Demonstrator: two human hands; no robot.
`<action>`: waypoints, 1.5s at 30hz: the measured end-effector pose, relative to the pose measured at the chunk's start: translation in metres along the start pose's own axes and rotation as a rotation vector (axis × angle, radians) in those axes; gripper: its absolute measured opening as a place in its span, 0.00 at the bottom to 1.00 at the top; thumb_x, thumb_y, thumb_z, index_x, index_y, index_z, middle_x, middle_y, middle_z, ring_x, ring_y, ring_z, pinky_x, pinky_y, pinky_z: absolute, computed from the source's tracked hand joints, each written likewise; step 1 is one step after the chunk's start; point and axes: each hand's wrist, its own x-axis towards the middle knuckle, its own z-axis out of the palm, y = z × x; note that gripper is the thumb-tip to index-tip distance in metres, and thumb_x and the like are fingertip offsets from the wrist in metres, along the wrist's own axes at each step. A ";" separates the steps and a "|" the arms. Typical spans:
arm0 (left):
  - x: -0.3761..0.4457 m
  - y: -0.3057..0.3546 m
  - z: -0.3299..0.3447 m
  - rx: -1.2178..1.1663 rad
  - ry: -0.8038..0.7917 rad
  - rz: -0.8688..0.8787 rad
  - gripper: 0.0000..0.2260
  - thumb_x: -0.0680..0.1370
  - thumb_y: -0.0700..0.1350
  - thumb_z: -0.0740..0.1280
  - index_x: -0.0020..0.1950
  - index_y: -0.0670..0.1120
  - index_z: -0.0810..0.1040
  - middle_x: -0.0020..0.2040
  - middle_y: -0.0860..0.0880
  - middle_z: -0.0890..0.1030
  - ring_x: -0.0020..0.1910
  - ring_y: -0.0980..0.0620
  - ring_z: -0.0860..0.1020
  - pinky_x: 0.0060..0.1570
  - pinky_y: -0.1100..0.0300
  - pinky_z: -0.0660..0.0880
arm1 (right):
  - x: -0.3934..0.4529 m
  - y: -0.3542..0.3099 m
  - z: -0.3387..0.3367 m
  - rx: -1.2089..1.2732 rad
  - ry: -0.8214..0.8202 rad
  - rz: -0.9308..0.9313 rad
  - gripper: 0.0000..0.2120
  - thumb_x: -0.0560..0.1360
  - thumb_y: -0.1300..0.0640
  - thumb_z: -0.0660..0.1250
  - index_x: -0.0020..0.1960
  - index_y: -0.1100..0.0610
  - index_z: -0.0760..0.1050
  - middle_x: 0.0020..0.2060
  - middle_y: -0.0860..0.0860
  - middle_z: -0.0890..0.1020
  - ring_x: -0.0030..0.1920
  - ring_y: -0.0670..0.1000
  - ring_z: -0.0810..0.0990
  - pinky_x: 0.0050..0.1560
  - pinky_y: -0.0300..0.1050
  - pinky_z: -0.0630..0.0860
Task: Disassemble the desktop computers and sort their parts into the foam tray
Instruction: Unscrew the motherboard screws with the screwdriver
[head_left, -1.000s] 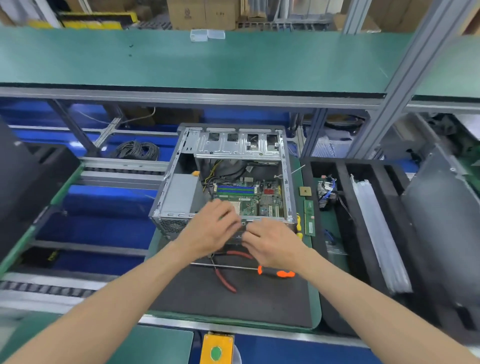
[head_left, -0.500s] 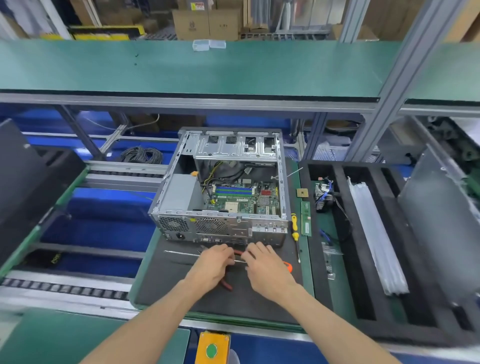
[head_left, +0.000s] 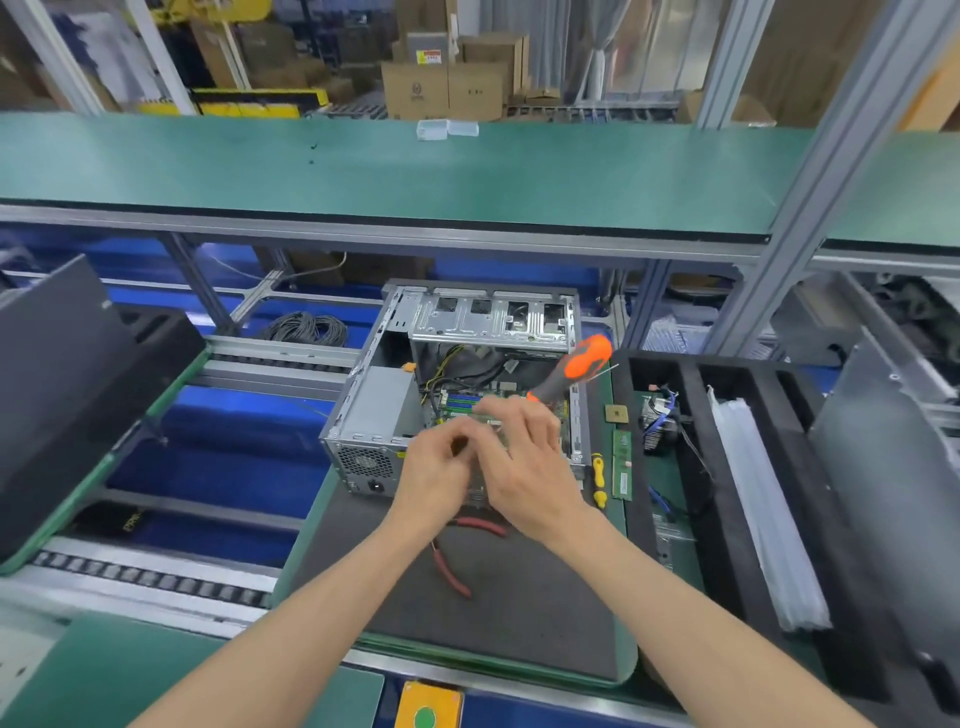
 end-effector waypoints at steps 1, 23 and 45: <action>0.006 0.007 -0.001 -0.076 0.005 -0.010 0.12 0.74 0.35 0.66 0.42 0.51 0.83 0.37 0.53 0.83 0.39 0.55 0.79 0.40 0.58 0.75 | 0.007 0.000 0.000 0.016 0.039 0.057 0.11 0.78 0.65 0.61 0.59 0.59 0.74 0.62 0.56 0.70 0.61 0.60 0.68 0.66 0.51 0.63; 0.187 0.029 -0.029 -0.582 -0.112 -0.073 0.07 0.80 0.36 0.67 0.52 0.44 0.84 0.46 0.45 0.86 0.48 0.49 0.85 0.52 0.58 0.80 | 0.103 0.070 0.075 0.508 -0.242 0.683 0.11 0.82 0.60 0.64 0.43 0.62 0.76 0.31 0.53 0.80 0.33 0.56 0.79 0.40 0.54 0.74; 0.267 -0.014 -0.074 -0.423 0.137 -0.009 0.07 0.80 0.36 0.68 0.50 0.44 0.86 0.41 0.49 0.85 0.44 0.52 0.84 0.50 0.56 0.82 | 0.073 0.086 0.165 0.515 -0.605 0.819 0.12 0.82 0.53 0.65 0.62 0.57 0.78 0.48 0.48 0.82 0.46 0.45 0.79 0.48 0.37 0.76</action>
